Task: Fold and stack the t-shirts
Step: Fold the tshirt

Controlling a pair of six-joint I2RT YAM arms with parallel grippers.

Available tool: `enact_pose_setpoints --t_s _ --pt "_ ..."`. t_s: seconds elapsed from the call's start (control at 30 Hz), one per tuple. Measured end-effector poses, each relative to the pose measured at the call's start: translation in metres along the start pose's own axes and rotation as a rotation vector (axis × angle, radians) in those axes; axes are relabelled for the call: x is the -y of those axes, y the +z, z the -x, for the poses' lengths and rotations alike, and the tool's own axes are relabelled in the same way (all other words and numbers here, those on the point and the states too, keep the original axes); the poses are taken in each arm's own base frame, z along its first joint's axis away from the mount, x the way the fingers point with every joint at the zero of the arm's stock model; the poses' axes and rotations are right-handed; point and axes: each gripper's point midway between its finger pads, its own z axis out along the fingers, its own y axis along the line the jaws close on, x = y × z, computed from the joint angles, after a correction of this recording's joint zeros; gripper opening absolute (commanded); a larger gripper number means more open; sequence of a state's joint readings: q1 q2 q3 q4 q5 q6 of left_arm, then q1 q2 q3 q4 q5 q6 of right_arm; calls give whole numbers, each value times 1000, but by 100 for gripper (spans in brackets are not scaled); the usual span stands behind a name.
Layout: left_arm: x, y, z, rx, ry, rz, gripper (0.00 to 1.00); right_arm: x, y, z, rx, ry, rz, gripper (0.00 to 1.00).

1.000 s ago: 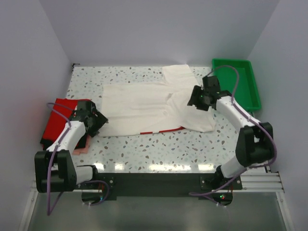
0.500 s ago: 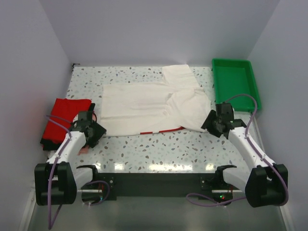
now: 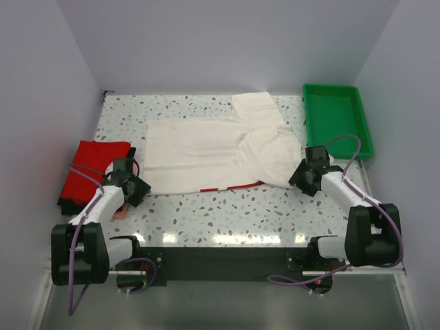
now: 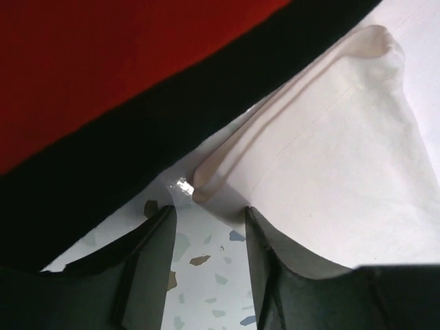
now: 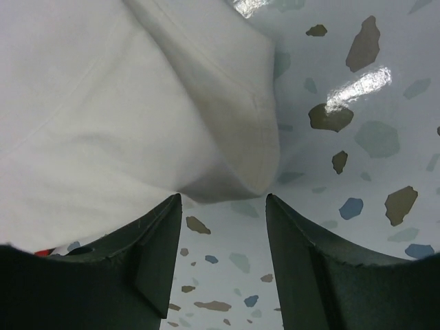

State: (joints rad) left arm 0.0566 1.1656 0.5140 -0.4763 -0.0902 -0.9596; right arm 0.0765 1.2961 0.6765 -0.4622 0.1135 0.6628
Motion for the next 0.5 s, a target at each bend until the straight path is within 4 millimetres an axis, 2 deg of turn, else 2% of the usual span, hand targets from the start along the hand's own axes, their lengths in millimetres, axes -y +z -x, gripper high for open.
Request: enact_pose_setpoints --t_s 0.03,0.1,0.17,0.27,0.37,0.5 --pt "1 1 1 2 0 -3 41 0 3 1 -1 2 -2 55" --pt "3 4 2 5 -2 -7 36 0 10 0 -9 4 -10 47" --pt "5 5 3 10 -2 -12 27 0 15 -1 -17 6 -16 40" --pt "7 8 4 11 -3 -14 13 0 18 0 -15 12 -16 20" --pt "7 9 5 12 -2 -13 0 0 17 6 -5 17 -15 10" --pt "5 7 7 11 3 15 0 2 11 23 27 44 -8 3"
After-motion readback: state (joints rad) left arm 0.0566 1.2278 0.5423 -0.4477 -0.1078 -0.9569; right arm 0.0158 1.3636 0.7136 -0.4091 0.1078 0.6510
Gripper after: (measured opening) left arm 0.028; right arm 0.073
